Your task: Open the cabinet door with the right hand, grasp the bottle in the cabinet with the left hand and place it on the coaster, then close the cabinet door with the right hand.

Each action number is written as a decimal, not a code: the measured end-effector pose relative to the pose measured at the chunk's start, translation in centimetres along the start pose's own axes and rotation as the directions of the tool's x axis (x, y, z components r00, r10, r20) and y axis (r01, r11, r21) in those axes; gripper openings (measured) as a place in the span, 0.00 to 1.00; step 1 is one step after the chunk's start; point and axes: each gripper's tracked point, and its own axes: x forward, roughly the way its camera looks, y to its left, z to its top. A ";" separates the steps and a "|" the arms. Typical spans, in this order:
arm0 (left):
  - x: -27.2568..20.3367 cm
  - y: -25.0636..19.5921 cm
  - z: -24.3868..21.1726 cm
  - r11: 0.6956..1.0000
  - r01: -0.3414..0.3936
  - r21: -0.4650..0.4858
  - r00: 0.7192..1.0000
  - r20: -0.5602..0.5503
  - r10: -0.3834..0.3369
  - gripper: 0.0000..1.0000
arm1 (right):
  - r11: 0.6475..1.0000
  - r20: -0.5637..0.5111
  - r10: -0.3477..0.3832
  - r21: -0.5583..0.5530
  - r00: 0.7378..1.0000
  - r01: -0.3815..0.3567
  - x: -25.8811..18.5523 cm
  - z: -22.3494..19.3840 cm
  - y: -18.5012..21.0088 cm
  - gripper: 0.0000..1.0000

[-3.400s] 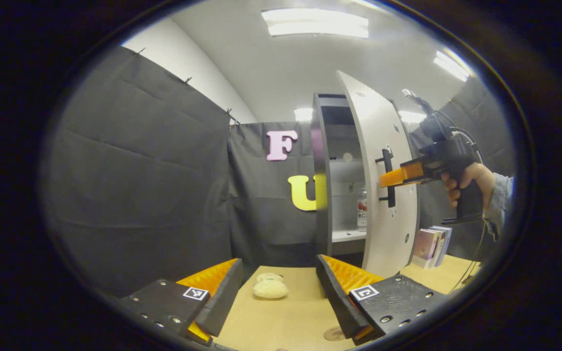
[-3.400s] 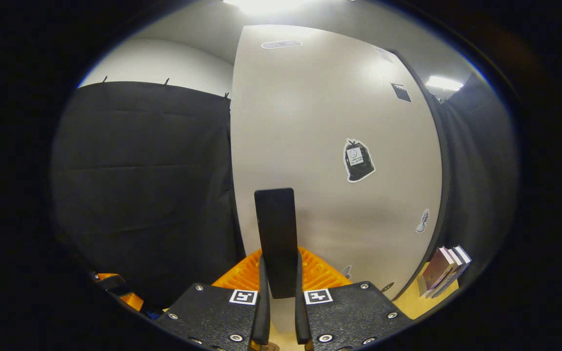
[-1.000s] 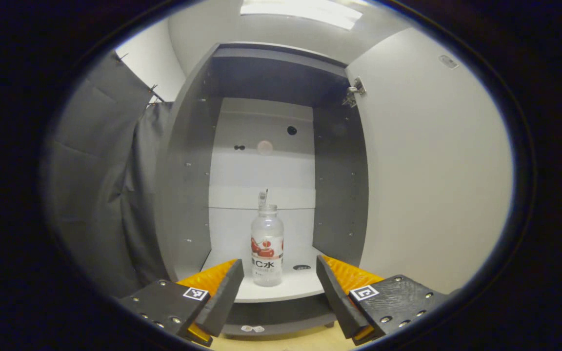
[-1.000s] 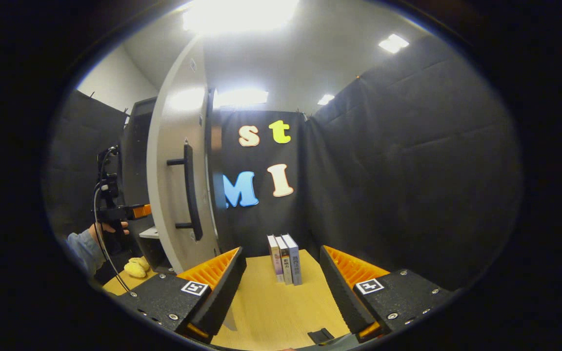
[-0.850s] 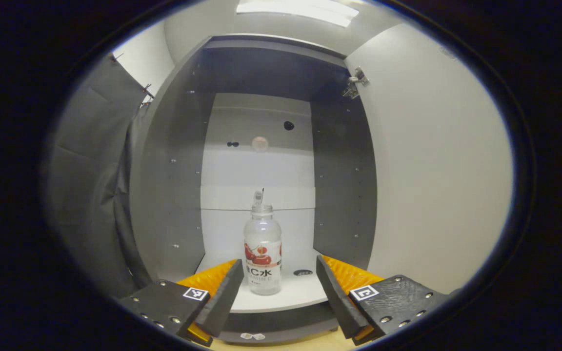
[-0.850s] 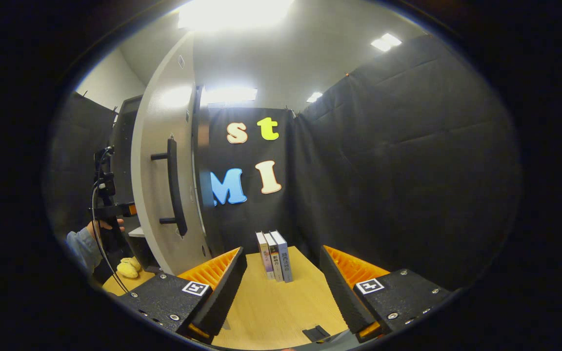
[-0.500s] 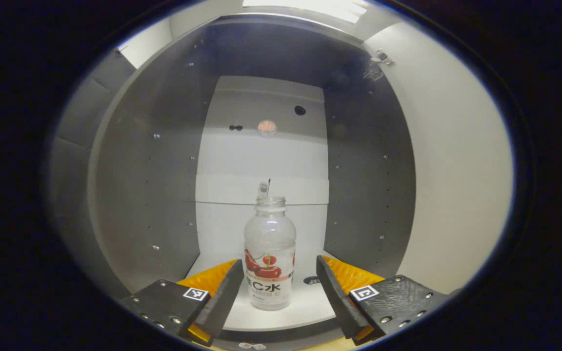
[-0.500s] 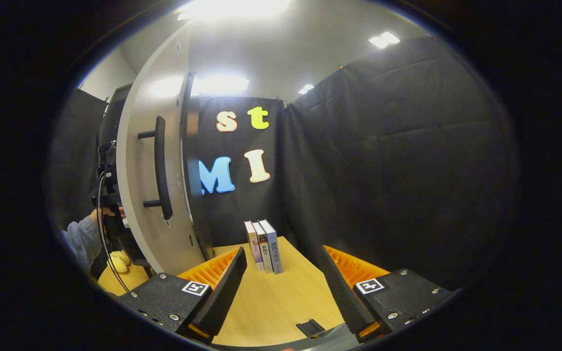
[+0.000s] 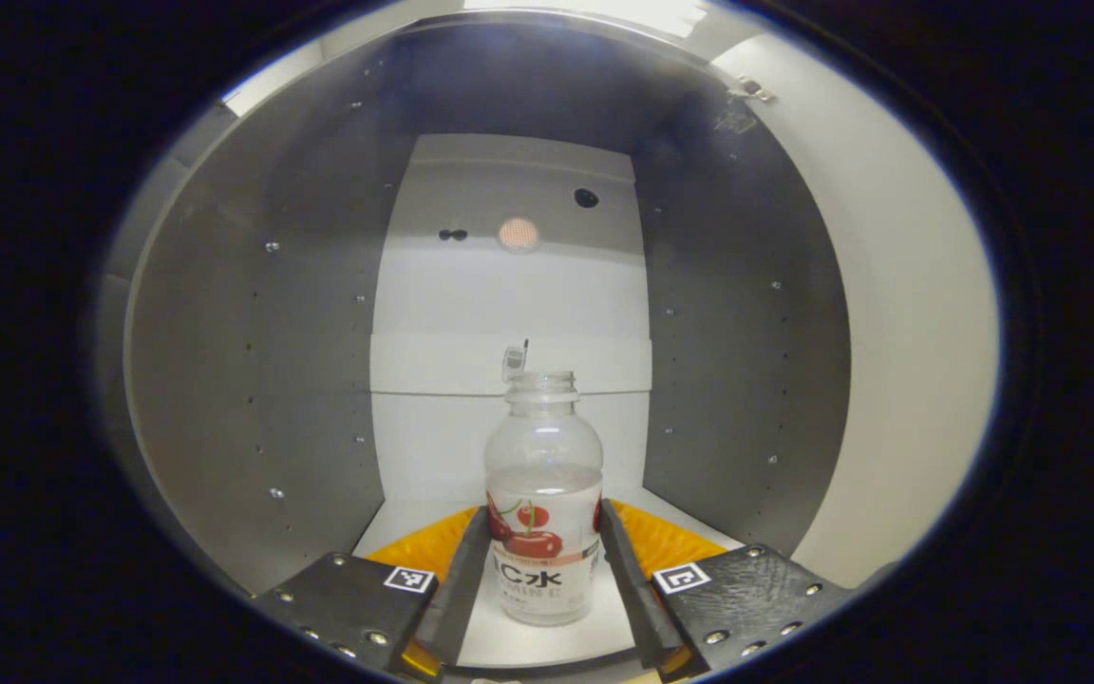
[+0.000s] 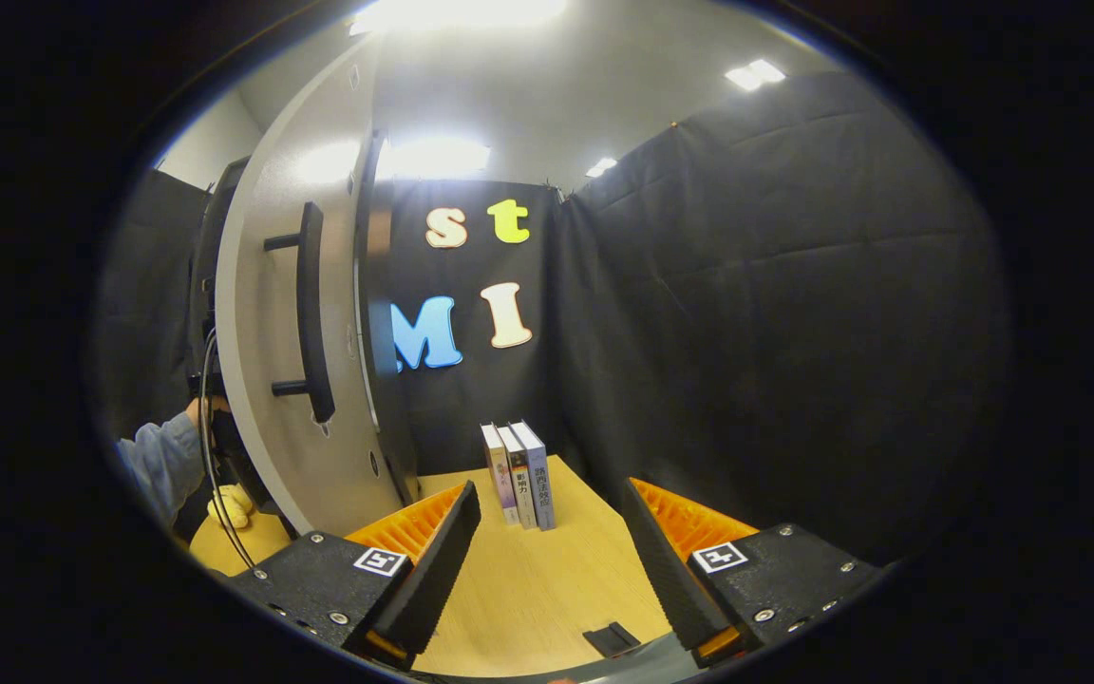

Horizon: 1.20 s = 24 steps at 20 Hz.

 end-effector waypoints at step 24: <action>-0.1 -1.0 -1.9 0.997 0.057 0.046 0.998 -0.041 -0.055 0.71 | 1.000 -0.059 -0.024 0.014 0.998 0.025 0.4 -2.2 0.1 0.93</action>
